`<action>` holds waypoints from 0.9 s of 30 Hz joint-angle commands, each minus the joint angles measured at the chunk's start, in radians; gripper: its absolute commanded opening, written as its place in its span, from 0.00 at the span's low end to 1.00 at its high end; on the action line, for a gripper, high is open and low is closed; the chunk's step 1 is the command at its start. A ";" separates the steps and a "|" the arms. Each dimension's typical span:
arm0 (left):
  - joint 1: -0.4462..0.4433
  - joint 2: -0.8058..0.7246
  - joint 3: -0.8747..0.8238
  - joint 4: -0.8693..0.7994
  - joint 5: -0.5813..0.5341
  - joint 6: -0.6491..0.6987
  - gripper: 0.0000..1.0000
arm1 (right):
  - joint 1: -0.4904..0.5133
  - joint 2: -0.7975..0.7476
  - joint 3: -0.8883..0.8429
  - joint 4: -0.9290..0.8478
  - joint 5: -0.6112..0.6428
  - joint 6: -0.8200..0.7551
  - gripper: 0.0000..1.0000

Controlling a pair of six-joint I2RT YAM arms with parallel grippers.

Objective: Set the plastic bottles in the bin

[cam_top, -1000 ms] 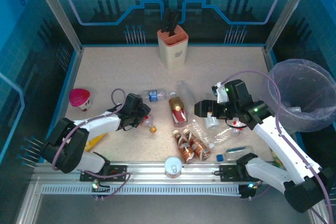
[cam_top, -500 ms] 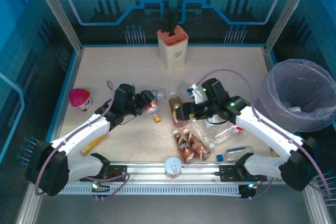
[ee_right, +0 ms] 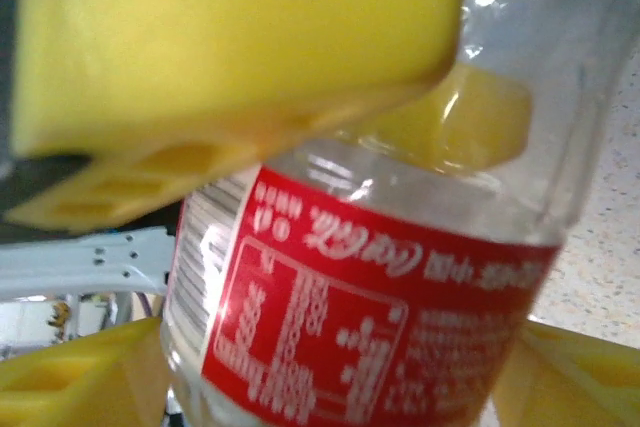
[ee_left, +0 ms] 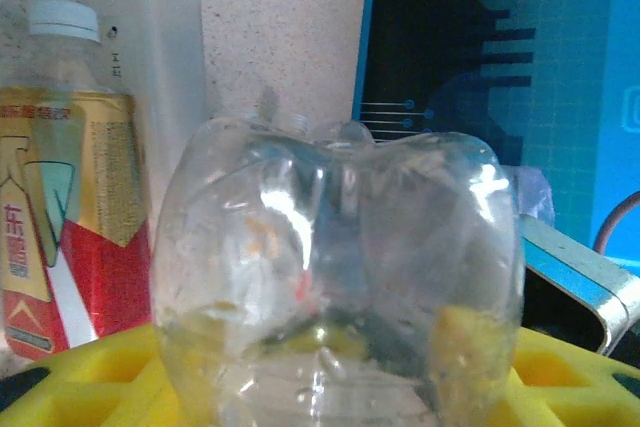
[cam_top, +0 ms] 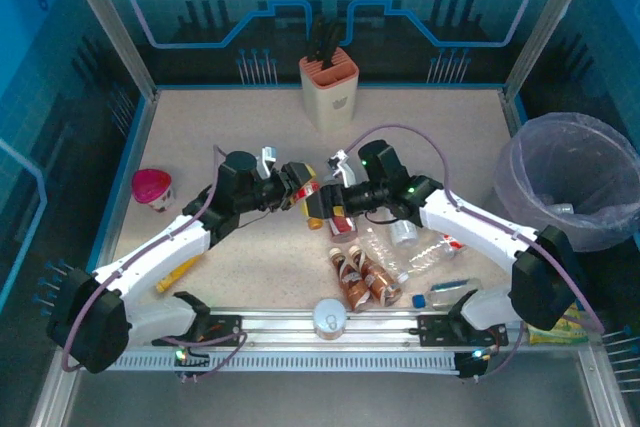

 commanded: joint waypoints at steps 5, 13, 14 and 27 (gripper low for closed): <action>-0.009 -0.011 0.012 0.055 0.036 -0.026 0.55 | -0.004 0.019 0.029 0.047 -0.018 0.023 0.58; -0.004 -0.014 -0.007 0.093 0.039 -0.031 0.76 | -0.044 -0.014 0.052 -0.036 -0.009 -0.019 0.48; 0.001 -0.019 -0.007 0.096 0.043 -0.027 0.81 | -0.053 -0.022 0.060 -0.062 -0.006 -0.035 0.47; 0.098 -0.042 0.061 -0.219 -0.011 0.114 0.94 | -0.397 -0.247 0.417 -0.869 0.430 -0.300 0.38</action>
